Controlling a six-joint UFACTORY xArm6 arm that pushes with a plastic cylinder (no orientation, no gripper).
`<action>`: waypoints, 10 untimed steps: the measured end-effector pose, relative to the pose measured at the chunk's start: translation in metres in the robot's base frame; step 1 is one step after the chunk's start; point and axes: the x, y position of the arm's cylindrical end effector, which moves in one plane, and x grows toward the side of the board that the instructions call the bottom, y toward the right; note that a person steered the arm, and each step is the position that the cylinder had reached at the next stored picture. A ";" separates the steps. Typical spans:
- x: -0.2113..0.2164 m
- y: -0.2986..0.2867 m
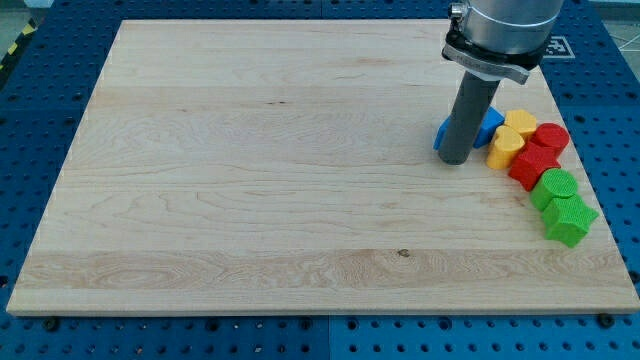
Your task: Separate green circle and green star
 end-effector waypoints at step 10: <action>0.096 0.188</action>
